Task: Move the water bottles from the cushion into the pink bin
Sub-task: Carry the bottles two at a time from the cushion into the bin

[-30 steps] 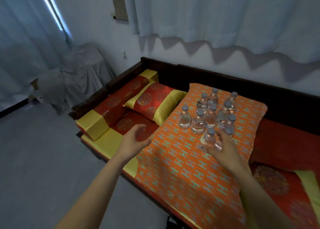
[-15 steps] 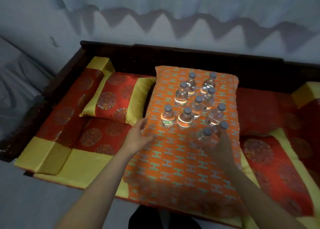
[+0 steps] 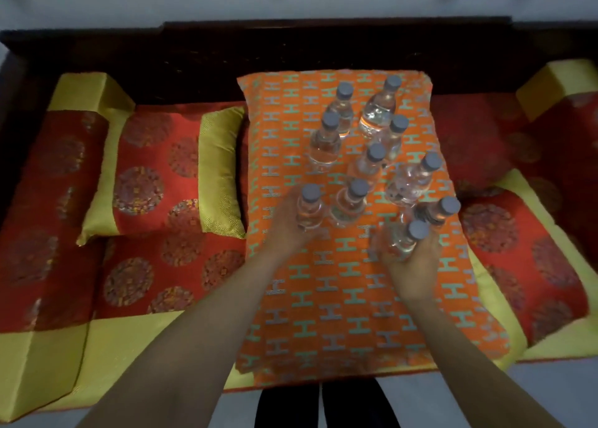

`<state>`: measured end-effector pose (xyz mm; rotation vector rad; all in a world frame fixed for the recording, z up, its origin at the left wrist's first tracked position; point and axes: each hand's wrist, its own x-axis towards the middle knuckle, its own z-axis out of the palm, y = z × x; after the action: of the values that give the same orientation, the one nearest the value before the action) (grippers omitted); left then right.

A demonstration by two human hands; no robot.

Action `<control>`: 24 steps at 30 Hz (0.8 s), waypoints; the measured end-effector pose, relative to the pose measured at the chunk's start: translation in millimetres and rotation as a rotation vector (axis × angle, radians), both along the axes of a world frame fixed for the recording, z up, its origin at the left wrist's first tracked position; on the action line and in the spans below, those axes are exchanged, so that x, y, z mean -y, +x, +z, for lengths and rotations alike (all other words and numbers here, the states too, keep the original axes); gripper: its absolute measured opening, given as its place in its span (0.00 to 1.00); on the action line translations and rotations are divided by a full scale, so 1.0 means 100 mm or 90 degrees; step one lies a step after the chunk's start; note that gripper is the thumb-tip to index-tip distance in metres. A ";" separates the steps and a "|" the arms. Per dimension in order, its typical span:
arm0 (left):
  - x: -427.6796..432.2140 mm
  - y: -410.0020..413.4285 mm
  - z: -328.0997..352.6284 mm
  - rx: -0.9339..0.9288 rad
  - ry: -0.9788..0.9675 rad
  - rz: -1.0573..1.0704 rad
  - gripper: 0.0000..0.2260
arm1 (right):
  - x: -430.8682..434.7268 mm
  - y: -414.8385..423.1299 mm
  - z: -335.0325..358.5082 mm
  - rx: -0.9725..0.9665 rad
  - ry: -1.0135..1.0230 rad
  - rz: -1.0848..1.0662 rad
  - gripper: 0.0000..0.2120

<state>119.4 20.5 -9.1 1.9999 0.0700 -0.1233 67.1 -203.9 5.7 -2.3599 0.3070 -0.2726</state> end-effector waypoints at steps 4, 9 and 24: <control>0.01 0.12 -0.18 -0.047 -0.022 0.001 0.36 | -0.01 0.00 -0.06 -0.018 -0.009 -0.004 0.31; -0.06 0.11 -0.17 -0.071 -0.015 0.005 0.32 | -0.03 -0.01 -0.11 -0.045 0.007 -0.013 0.35; 0.13 -0.05 0.89 0.032 -0.111 -0.099 0.28 | 0.37 -0.26 0.66 0.050 0.213 -0.103 0.32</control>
<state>114.7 7.2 79.7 1.8312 -0.1248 -0.1733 41.0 -240.7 71.9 -1.9936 0.4683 -0.3605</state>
